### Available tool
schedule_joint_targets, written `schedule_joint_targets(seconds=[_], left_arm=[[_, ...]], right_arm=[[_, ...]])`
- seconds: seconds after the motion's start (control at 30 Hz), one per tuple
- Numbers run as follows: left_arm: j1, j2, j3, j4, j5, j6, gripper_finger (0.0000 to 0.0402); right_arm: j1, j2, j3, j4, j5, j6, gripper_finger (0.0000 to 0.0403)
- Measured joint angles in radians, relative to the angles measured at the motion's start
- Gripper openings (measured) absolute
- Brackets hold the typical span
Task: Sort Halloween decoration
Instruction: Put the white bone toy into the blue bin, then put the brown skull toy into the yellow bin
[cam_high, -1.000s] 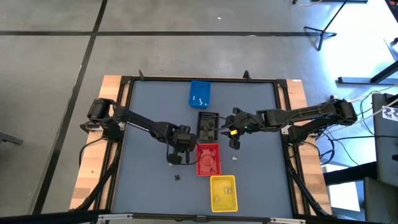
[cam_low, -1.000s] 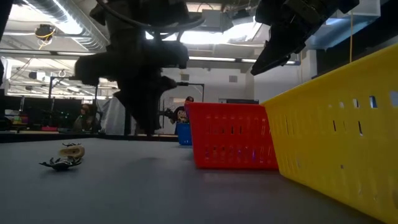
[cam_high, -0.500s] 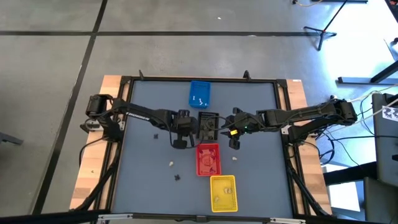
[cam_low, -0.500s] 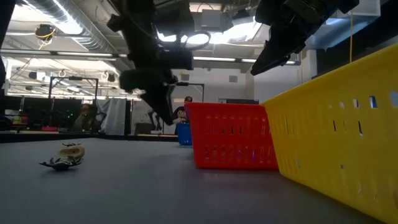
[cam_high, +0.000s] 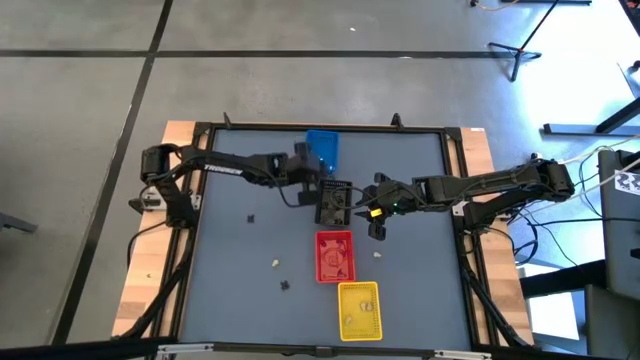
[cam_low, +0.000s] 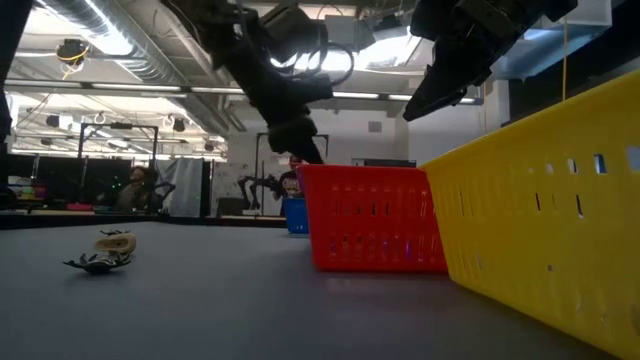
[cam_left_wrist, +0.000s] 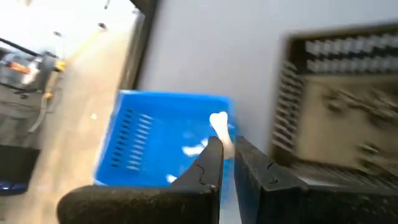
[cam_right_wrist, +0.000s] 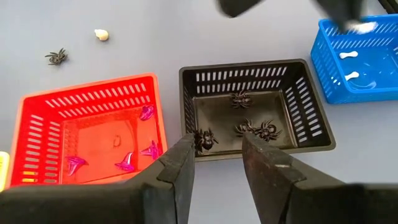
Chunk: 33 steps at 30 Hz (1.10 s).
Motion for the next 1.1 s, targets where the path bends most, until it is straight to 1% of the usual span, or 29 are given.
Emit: schedule_joint_targets(seconds=[0.17, 0.37, 0.43, 0.57, 0.67, 0.9, 1.1], left_arm=[[0.074, 0.0, 0.0, 0.089, 0.006, 0.029, 0.001], [0.147, 0.0, 0.0, 0.106, 0.047, 0.038, 0.001], [0.165, 0.0, 0.0, 0.105, 0.073, 0.027, 0.001], [0.192, 0.0, 0.0, 0.106, 0.159, -0.027, 0.0011], [0.202, 0.0, 0.0, 0.105, 0.175, -0.048, 0.0026], [0.208, 0.0, 0.0, 0.105, 0.173, -0.05, 0.0081], [0.208, 0.0, 0.0, 0.105, 0.173, -0.07, 0.0112]], right_arm=[[0.0, 0.0, 0.0, 0.0, 0.0, 0.0, 0.0134], [0.0, 0.0, 0.0, 0.0, 0.0, 0.0, 0.0134], [0.0, 0.0, 0.0, 0.0, 0.0, 0.0, 0.0134], [0.0, 0.0, 0.0, 0.0, 0.0, 0.0, 0.0134], [0.0, 0.0, 0.0, 0.0, 0.0, 0.0, 0.0134], [0.0, 0.0, 0.0, -0.001, 0.0, 0.0, 0.0134], [0.0, 0.0, 0.0, -0.001, 0.0, 0.0, 0.0134]])
